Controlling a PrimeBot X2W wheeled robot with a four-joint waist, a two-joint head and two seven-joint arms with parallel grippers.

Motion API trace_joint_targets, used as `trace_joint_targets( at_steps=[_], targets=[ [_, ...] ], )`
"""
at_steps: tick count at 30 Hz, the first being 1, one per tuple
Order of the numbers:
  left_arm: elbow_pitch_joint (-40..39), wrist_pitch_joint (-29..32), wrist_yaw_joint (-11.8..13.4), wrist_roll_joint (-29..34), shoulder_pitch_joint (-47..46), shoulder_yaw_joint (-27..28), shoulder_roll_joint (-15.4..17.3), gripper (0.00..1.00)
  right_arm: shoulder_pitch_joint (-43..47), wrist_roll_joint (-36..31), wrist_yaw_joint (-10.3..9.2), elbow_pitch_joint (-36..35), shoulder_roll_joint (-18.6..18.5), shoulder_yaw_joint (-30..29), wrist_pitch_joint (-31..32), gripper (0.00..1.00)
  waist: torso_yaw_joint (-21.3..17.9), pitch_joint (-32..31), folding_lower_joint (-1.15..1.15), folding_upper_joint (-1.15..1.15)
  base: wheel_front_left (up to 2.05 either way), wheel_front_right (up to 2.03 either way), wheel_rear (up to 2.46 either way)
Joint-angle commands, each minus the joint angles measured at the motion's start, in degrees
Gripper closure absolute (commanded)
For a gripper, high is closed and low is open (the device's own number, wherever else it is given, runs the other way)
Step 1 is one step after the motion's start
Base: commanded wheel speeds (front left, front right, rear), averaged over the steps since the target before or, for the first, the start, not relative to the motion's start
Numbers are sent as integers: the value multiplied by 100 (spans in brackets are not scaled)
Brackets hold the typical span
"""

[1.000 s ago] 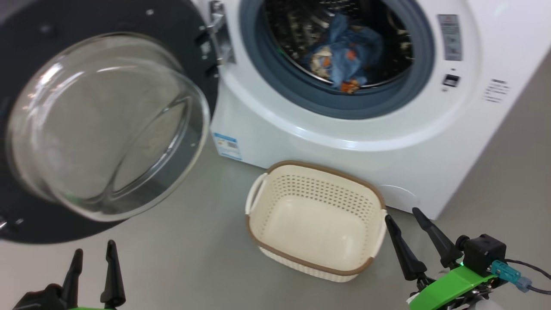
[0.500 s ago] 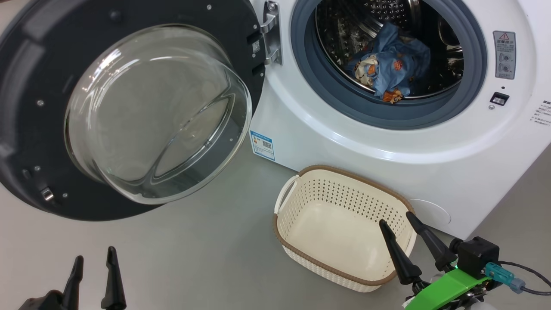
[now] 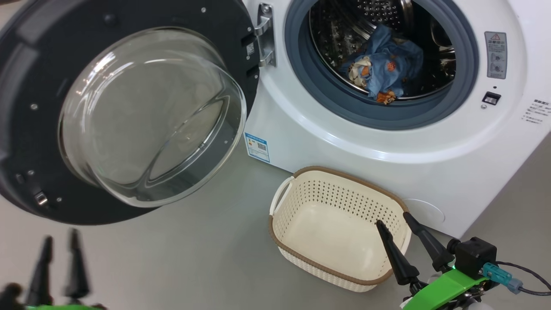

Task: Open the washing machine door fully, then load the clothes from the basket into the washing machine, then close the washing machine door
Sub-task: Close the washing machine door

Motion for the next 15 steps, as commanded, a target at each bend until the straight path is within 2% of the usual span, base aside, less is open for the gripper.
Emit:
trace_joint_targets(
  at_steps=[1,2,8,12,15],
  targets=[
    [-258,-36,-14,-27,-243,272,245,92,-118,45,9,-152,8,103,-28,0,-54,42,0,0,0,0,0],
    [-366,-36,-14,-51,-309,317,357,100,-119,41,9,-160,8,90,-28,0,-75,61,0,0,0,0,0],
    [-690,-36,-14,-607,-999,574,1362,100,-176,7,9,-181,33,36,-28,0,-239,266,0,0,0,0,0],
    [-339,-36,-14,-1236,-1631,654,2212,100,-260,-12,9,-188,72,29,-28,0,-370,400,0,0,0,0,0],
    [217,-36,-14,-2019,-2179,725,2689,100,-319,-32,9,-189,90,29,-28,0,-451,505,0,0,0,0,0]
  ],
)
